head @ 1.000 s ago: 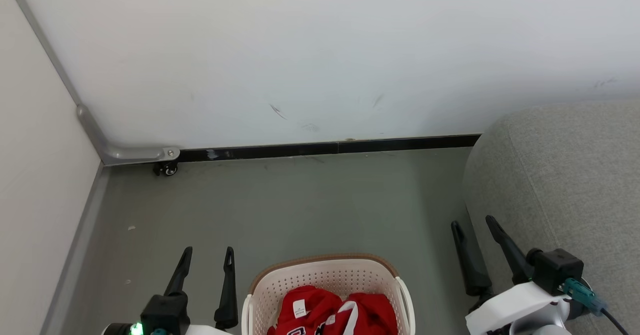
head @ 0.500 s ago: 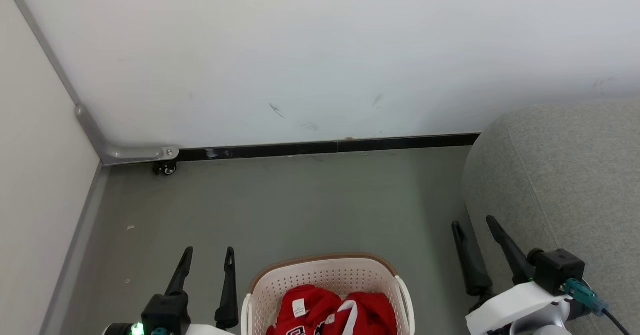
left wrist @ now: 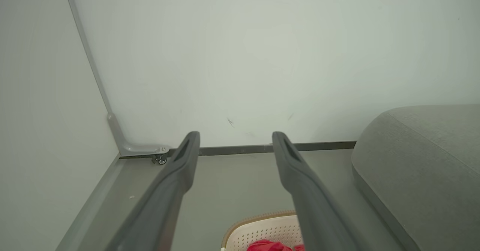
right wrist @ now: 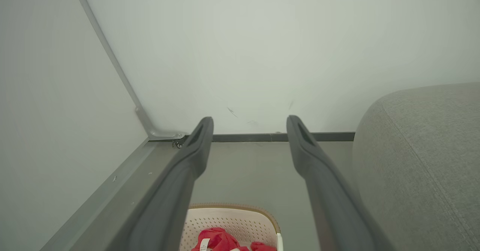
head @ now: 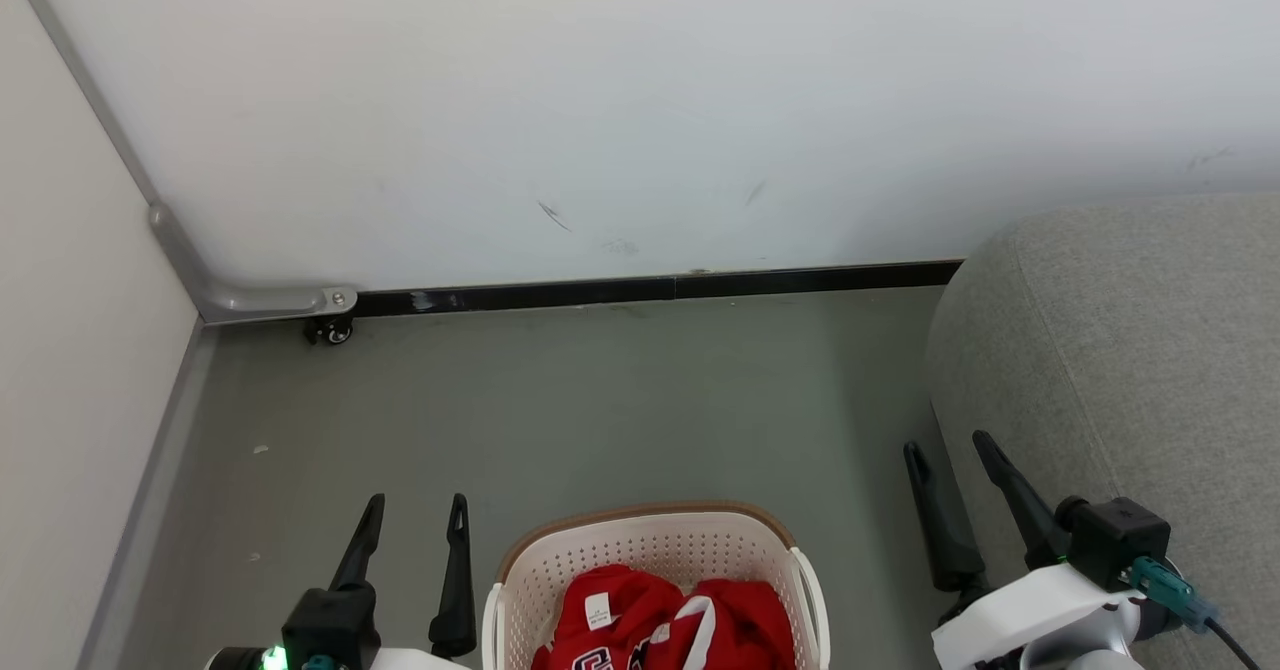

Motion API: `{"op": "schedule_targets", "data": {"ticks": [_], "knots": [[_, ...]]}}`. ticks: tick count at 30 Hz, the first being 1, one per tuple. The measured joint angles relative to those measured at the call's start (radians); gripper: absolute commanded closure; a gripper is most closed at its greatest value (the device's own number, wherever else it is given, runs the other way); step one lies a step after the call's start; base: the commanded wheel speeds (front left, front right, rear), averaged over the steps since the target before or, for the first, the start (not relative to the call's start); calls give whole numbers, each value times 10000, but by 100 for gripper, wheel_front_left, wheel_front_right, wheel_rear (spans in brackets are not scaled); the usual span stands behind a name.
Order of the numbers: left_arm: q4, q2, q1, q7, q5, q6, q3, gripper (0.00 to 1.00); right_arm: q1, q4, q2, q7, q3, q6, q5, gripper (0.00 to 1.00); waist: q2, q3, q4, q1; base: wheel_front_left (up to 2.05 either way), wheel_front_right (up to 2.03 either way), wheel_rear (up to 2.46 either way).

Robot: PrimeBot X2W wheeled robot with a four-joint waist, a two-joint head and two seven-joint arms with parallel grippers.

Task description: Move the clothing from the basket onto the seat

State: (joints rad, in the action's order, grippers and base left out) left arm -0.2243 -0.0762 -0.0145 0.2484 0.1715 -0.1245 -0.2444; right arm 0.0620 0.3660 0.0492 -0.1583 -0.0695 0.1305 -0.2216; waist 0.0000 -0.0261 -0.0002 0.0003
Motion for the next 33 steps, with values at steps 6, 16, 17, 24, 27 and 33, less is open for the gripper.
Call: {"op": "schedule_targets", "data": {"ticks": [6, 16, 17, 24, 27, 33], "knots": [[0, 6, 1, 0, -12, 0, 27, 0, -1, -27, -4, -19, 21, 0, -6, 0, 0, 83, 5, 0, 0, 0, 0], [-102, -119, 229, 0, -265, 19, -58, 0, -6, -286, -10, -280, 368, 0, -178, 0, 0, 301, -15, 0, 0, 0, 0], [-136, -125, 260, 0, -282, 27, -84, 0, -7, -324, -12, -280, 420, 0, -178, 0, 0, 333, -19, 0, 0, 0, 0], [-349, -205, 482, 0, -477, 209, -318, 0, -12, -445, -13, -359, 587, 0, -174, 0, 0, 568, -57, -1, 0, 0, 0], [-497, -198, 630, 0, -533, 282, -428, 0, -15, -520, -15, -368, 579, 0, -173, 0, 0, 714, -84, 0, 0, 0, 0], [-823, -171, 983, 0, -669, 462, -711, 0, -14, -769, -17, -401, 562, 0, -163, 0, 0, 1062, -165, -1, 0, 0, 0]]}}
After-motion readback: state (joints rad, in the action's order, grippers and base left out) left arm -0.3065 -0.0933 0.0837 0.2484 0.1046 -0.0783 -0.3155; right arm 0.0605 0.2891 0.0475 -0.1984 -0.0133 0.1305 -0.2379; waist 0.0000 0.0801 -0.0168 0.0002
